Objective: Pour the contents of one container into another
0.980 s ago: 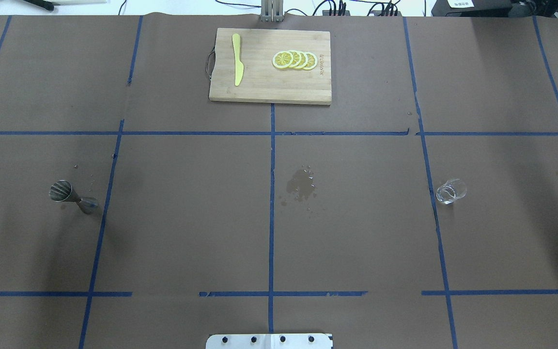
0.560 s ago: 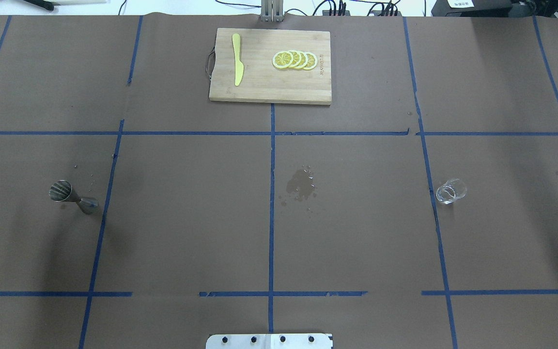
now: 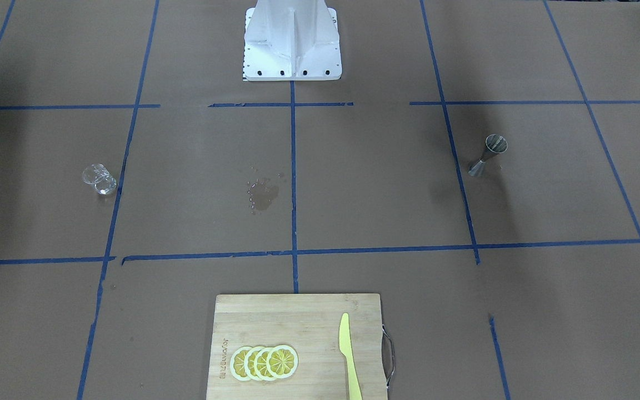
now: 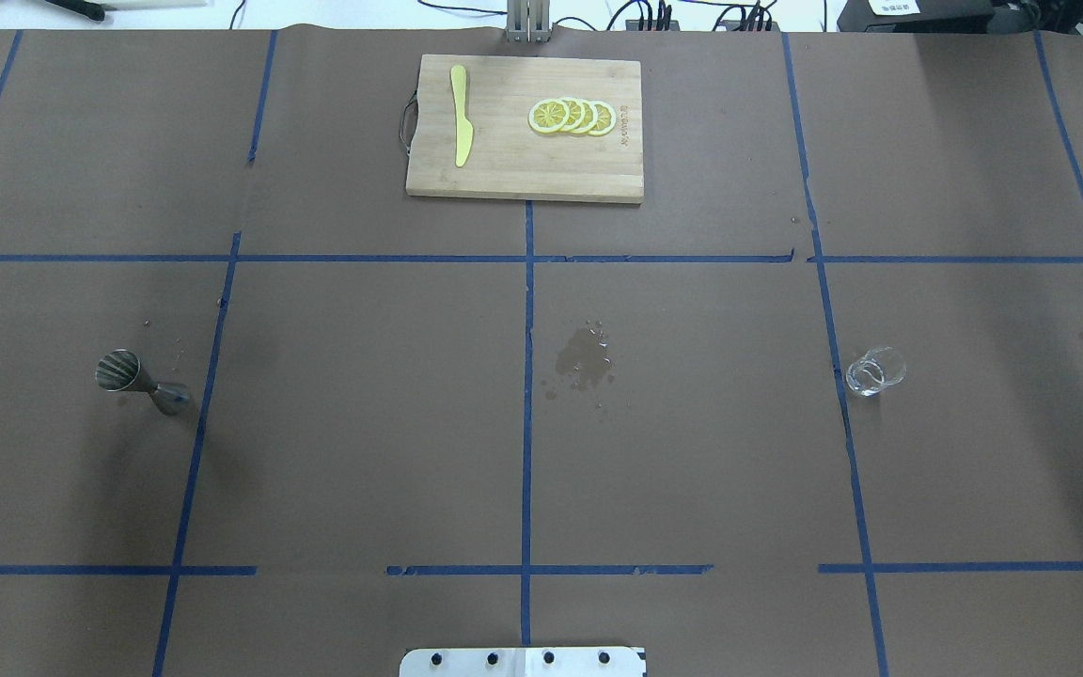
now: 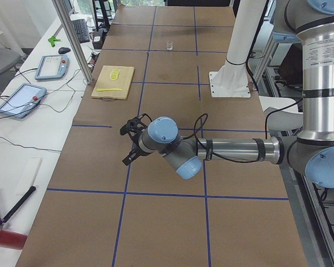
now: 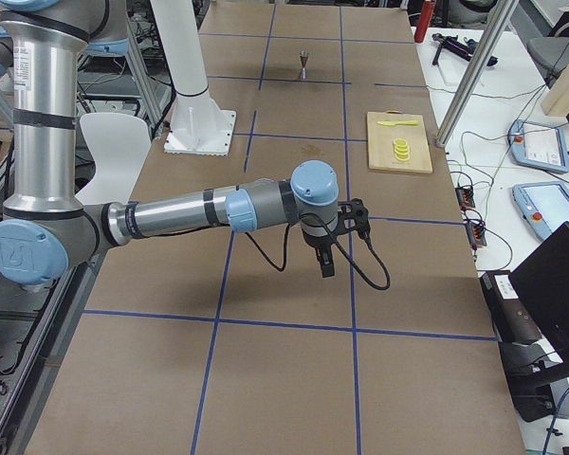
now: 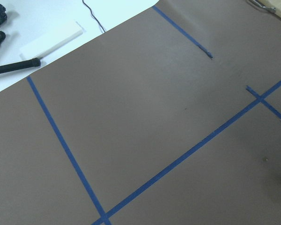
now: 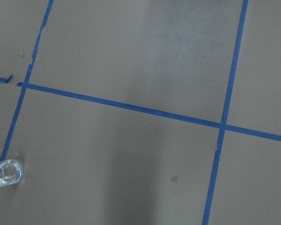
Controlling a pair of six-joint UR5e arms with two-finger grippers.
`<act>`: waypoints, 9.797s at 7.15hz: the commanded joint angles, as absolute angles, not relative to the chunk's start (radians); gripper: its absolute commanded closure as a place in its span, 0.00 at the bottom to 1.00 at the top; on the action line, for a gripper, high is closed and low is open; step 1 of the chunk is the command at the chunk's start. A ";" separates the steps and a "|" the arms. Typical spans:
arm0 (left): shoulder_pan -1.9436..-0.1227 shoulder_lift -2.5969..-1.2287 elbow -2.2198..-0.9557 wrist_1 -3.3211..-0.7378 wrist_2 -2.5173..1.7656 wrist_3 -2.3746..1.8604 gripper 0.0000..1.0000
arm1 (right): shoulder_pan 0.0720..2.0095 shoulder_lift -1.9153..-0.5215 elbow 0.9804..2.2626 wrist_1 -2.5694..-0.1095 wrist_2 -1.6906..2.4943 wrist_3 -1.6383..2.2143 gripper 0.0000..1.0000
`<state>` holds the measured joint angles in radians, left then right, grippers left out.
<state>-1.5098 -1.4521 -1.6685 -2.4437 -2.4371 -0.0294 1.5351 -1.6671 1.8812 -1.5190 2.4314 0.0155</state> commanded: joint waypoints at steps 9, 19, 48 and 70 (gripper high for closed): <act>-0.631 -1.319 -1.825 -2.979 -1.210 -0.939 0.00 | 1.562 -1.701 1.879 -1.520 2.427 0.023 0.00; -0.123 -1.394 -1.639 -2.981 -0.456 -1.057 0.00 | 1.577 -1.704 1.871 -1.520 2.427 0.023 0.00; -0.436 -1.640 -1.675 -3.277 -1.423 -0.470 1.00 | 1.614 -1.730 1.870 -1.520 2.428 0.018 0.00; -0.581 -2.145 -1.361 -3.180 -1.911 -0.218 1.00 | 0.294 -1.807 2.127 -1.095 0.802 1.537 0.00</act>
